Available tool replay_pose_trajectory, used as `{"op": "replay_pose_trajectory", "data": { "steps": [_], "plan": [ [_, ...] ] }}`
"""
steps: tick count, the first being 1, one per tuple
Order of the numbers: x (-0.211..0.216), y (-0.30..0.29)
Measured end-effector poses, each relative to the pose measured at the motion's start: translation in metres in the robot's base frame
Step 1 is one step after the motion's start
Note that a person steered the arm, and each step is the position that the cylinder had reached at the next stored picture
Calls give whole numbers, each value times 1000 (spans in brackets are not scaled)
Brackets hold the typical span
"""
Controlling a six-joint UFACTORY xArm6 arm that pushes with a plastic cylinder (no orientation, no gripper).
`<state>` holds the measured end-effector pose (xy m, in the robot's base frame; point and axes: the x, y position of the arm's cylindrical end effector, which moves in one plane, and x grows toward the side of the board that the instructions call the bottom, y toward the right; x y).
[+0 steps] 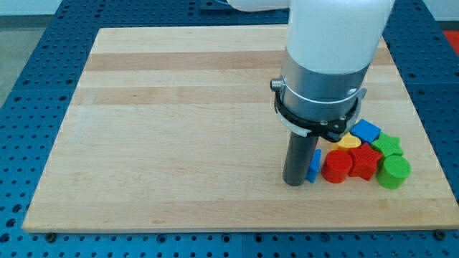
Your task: Slide the blue triangle up and right a bit
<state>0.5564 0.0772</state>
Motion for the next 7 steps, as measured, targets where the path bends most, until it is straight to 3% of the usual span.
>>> {"op": "replay_pose_trajectory", "data": {
  "steps": [7],
  "plan": [
    [-25,11]
  ]
}}
